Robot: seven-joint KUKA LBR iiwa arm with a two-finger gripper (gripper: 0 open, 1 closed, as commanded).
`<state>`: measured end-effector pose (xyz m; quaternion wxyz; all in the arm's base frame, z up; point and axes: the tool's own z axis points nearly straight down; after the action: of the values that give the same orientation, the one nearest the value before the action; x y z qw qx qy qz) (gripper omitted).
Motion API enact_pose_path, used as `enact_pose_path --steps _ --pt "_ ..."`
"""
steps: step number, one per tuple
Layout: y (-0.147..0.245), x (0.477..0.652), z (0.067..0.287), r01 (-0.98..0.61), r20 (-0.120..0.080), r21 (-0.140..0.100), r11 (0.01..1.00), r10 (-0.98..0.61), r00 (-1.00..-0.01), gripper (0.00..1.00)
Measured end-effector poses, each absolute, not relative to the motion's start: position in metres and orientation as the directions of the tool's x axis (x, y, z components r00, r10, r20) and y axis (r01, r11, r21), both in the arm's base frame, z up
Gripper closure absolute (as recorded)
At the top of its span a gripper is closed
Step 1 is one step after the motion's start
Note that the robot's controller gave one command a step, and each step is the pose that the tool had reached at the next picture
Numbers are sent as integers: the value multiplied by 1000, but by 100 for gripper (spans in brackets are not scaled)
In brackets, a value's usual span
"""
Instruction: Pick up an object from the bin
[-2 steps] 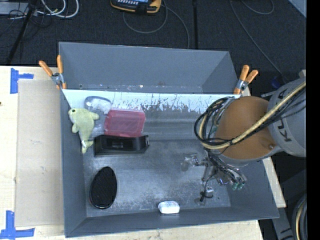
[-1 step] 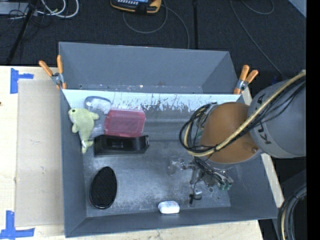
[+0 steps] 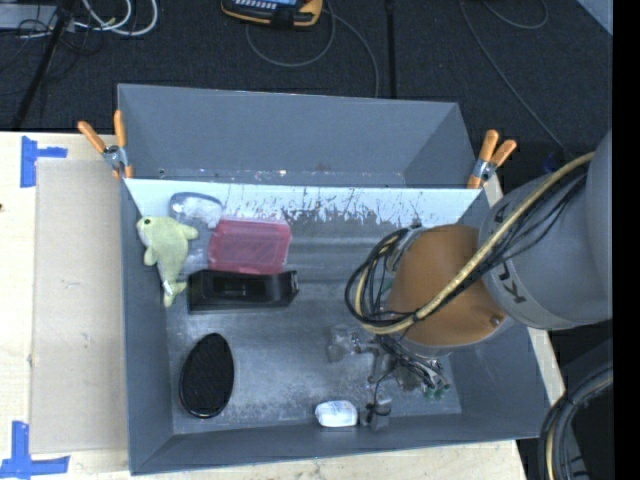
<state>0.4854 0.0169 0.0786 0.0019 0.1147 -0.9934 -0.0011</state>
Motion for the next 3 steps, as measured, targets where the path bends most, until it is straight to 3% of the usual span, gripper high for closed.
enact_pose_path --steps 2,3 --pt "71 481 75 -509 -20 -8 861 -509 -860 0" --pt "96 479 74 -593 -24 -6 806 -593 -805 100"
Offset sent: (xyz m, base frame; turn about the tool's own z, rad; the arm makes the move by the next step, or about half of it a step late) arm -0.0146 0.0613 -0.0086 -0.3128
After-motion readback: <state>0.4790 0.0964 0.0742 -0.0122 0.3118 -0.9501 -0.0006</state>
